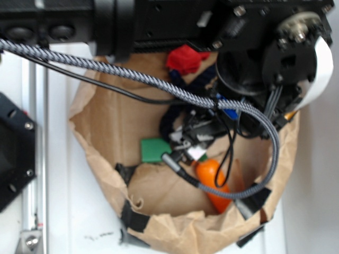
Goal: Grab the carrot.
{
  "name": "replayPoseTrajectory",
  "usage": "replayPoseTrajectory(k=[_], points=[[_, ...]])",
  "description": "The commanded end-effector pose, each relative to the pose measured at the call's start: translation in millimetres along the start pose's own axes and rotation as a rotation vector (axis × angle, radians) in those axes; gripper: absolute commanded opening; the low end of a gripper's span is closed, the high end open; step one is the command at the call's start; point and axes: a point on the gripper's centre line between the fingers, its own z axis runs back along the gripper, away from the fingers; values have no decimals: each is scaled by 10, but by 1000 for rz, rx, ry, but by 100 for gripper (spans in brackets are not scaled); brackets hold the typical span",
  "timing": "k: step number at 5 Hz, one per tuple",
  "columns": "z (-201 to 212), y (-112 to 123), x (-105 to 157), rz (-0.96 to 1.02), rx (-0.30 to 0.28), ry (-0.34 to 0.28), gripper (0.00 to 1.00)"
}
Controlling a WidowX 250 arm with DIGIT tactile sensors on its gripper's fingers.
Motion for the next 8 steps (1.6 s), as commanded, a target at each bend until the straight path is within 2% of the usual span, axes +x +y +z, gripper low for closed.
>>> replayPoseTrajectory(k=[1,2,3,4,5,7,8], points=[[-394,-132,-76,-85,96,44,100],[-598,-116,-42,-86,95,65,100],[-765,-104,88,-101,96,55,100],[-816,-131,242,-130,57,12,100],[-806,-256,284,-150,36,12,100],[-892,-320,336,-165,61,-52,100],[-978,-310,374,-174,100,-70,100]])
